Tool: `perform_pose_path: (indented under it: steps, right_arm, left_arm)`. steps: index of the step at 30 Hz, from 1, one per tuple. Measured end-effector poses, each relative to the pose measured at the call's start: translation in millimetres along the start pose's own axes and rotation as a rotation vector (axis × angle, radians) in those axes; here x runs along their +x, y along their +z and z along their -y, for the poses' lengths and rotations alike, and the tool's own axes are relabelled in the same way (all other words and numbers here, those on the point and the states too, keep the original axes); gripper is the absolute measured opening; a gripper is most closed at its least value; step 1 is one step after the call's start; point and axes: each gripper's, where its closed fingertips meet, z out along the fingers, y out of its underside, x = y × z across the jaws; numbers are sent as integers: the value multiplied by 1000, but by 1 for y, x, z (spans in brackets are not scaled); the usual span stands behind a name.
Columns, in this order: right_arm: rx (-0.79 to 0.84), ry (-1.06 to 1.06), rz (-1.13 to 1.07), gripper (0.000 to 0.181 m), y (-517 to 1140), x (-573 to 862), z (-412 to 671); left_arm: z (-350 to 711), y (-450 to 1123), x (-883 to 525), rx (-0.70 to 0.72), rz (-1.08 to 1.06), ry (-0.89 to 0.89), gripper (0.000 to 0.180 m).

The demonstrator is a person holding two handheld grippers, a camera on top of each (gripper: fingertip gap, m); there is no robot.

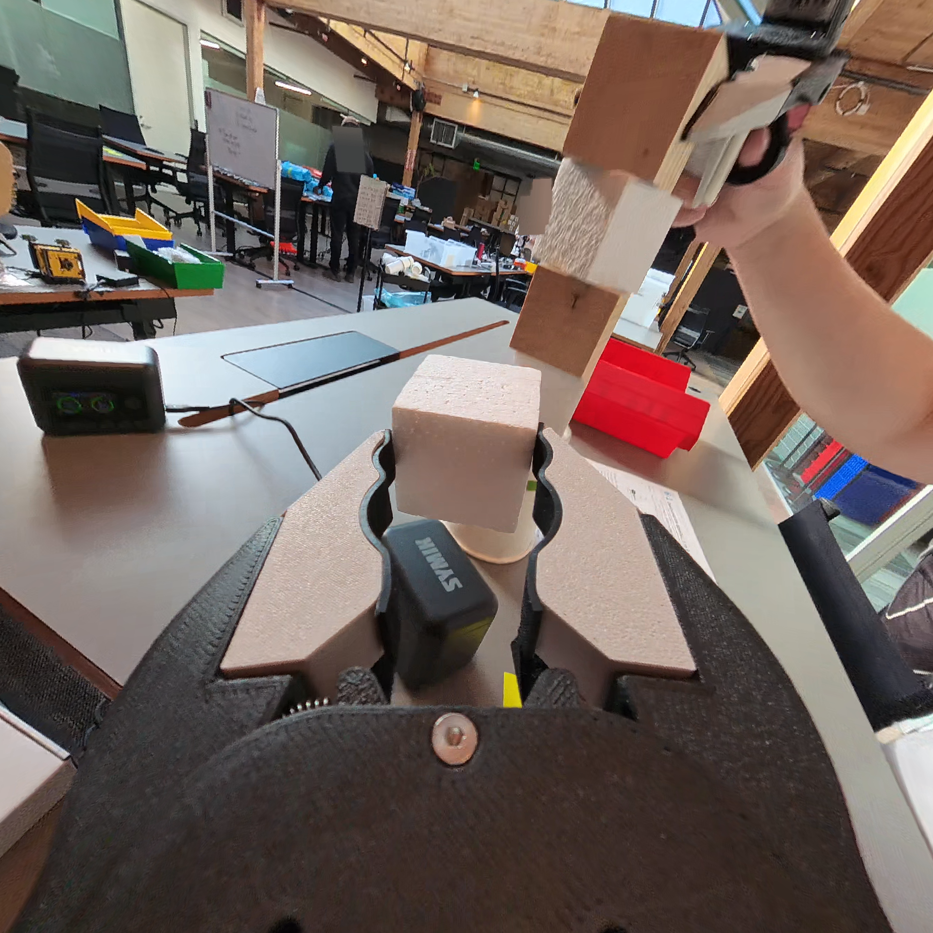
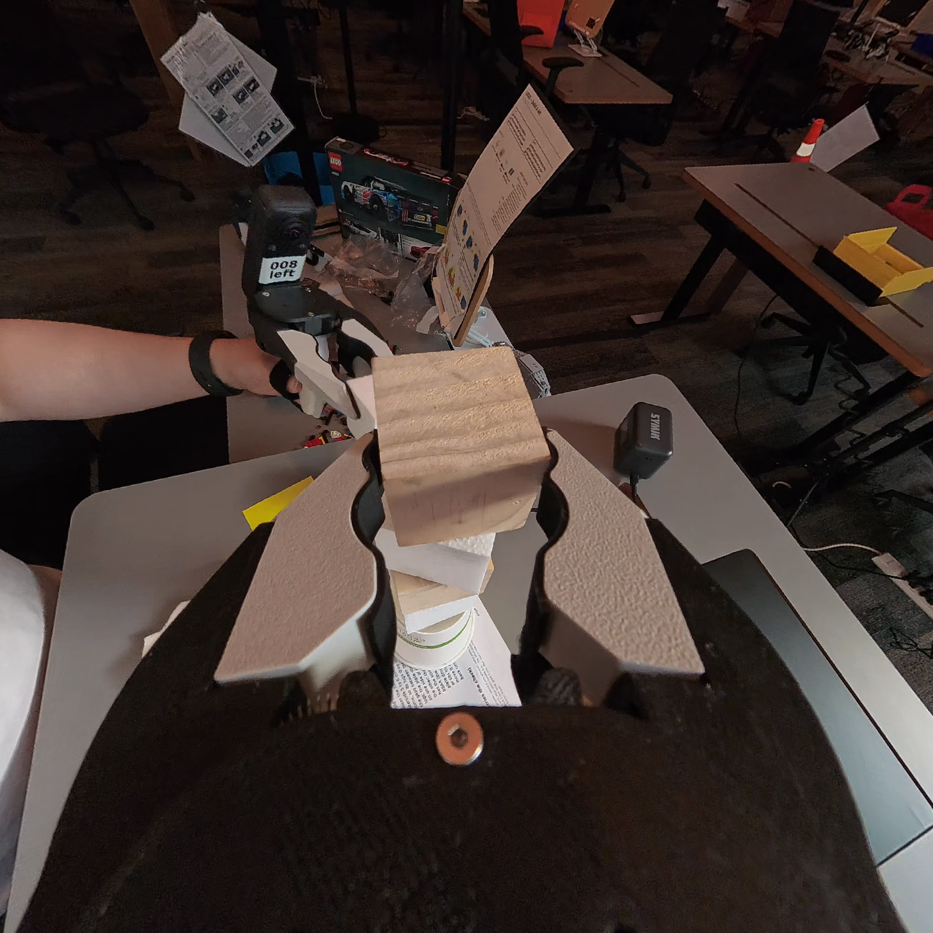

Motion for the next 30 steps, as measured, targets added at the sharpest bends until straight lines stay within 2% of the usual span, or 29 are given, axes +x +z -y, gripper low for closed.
perform_pose_path:
  steps: [6, 12, 15, 25, 30]
  right_arm:
    - [73, -29, -10, 59, -8, 0, 19]
    - [285, 35, -180, 59, -13, -34, 78]
    - [320, 28, -293, 59, 18, -77, 77]
    - [135, 333, -616, 58, 148, -58, -64]
    - [131, 326, -683, 58, 151, -48, -76]
  left_arm:
    - [-41, 15, -8, -105, 63, 92, 54]
    - [-64, 14, -15, -140, 76, 56, 55]
    - [-67, 10, -16, -136, 94, 35, 87]
    - [-42, -54, -7, 10, 236, 65, 81]
    - [-36, -78, 3, 56, 243, 54, 79]
